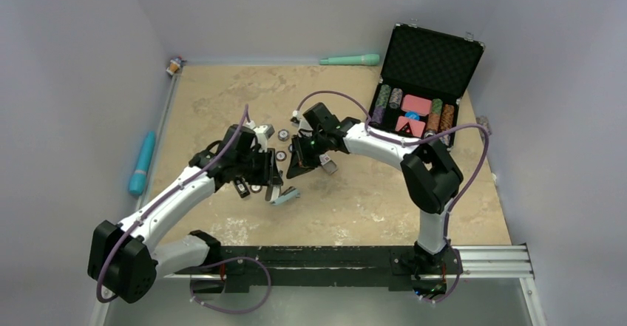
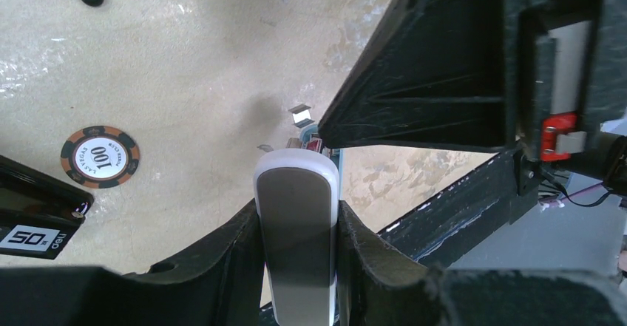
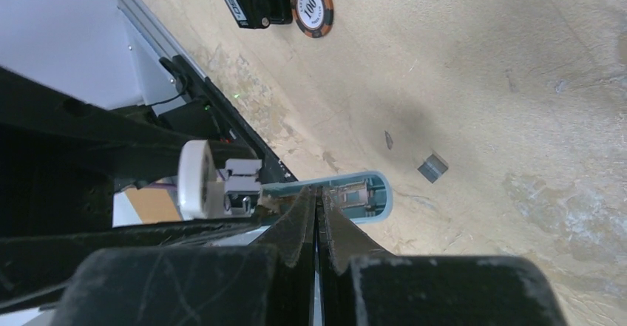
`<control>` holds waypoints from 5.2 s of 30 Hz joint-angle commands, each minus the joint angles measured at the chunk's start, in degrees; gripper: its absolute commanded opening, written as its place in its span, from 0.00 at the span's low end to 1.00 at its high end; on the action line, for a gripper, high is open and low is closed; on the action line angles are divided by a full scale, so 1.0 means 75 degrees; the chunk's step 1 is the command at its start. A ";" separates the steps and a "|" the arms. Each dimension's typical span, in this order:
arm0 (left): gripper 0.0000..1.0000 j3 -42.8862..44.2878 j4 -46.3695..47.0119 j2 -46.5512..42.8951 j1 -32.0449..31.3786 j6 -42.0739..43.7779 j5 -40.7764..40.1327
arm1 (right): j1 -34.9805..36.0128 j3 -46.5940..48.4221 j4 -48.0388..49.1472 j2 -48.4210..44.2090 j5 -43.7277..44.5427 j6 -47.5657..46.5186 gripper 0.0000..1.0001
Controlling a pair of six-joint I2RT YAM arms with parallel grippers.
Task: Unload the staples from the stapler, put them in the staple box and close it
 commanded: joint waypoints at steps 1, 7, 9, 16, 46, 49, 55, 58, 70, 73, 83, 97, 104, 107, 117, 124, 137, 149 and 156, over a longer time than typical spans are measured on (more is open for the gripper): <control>0.00 0.0449 0.0047 -0.0295 -0.0027 -0.0116 0.0002 | 0.0013 0.0453 -0.0315 0.0092 0.0172 -0.0290 0.00; 0.00 0.0572 -0.0046 -0.0334 -0.0027 -0.0134 -0.0130 | 0.0024 0.0641 -0.0561 0.0282 0.0174 -0.0468 0.00; 0.00 0.0634 -0.0052 -0.0357 -0.0027 -0.0152 -0.0178 | 0.0038 0.0643 -0.0670 0.0363 0.0141 -0.0585 0.00; 0.00 0.1110 -0.0414 0.0007 0.0015 -0.0141 -0.0686 | 0.0239 0.0110 -0.0884 0.0241 0.0127 -0.1001 0.00; 0.00 0.1843 -0.1131 0.0051 0.0203 0.0503 -0.1638 | -0.0467 -0.1158 -0.1096 -0.1815 0.1592 -0.1081 0.55; 0.00 0.1880 -0.1110 -0.0207 0.0272 0.0463 -0.1587 | -0.1011 -0.1095 -0.1063 -0.2675 0.1757 -0.1162 0.78; 0.00 0.2025 -0.0922 -0.0417 0.0379 0.0293 -0.1158 | -0.1100 -0.0553 -0.0952 -0.3244 0.1383 -0.1159 0.82; 0.00 0.2153 -0.0809 -0.0522 0.0562 0.0059 -0.0583 | -0.1103 -0.0777 -0.0186 -0.3660 0.1044 -0.0736 0.82; 0.00 0.2436 0.2293 -0.1229 0.1167 -0.2408 0.3227 | -0.1100 -0.1765 0.4079 -0.5140 -0.0204 0.1259 0.79; 0.00 0.2639 0.3010 -0.1230 0.1168 -0.3097 0.3653 | -0.1107 -0.1821 0.4782 -0.5228 -0.0267 0.1634 0.78; 0.00 0.3008 0.5093 -0.0970 0.1192 -0.4845 0.3505 | -0.1095 -0.1602 0.5515 -0.5184 -0.0662 0.1971 0.67; 0.00 0.2825 0.6203 -0.0821 0.1192 -0.5338 0.3280 | -0.0263 -0.0675 0.5840 -0.4536 -0.0336 0.2137 0.56; 0.00 0.2757 0.5928 -0.1095 0.1192 -0.5145 0.3295 | -0.0101 -0.0419 0.5861 -0.4373 -0.0159 0.2189 0.25; 0.00 0.2772 0.5881 -0.1162 0.1192 -0.5090 0.3327 | -0.0023 -0.0429 0.5865 -0.4351 -0.0083 0.2230 0.18; 0.95 0.3224 0.4120 -0.1315 0.1192 -0.4087 0.3059 | 0.0286 -0.0594 0.5595 -0.4561 0.0413 0.2255 0.00; 1.00 0.3423 0.1696 -0.1815 0.1201 -0.2608 0.2214 | 0.0287 -0.0693 0.4716 -0.4991 0.1046 0.2080 0.00; 1.00 0.2703 -0.3073 -0.3046 0.1193 -0.0433 -0.1494 | -0.0226 0.0136 0.0960 -0.4709 0.3081 0.1213 0.00; 1.00 0.0929 -0.3796 -0.4101 0.1192 -0.0617 -0.2806 | -0.1028 0.1192 -0.1452 -0.2774 0.4622 0.0273 0.00; 1.00 0.0792 -0.3749 -0.4169 0.1192 -0.0775 -0.2922 | -0.1195 0.1098 -0.1771 -0.1552 0.5563 -0.0341 0.00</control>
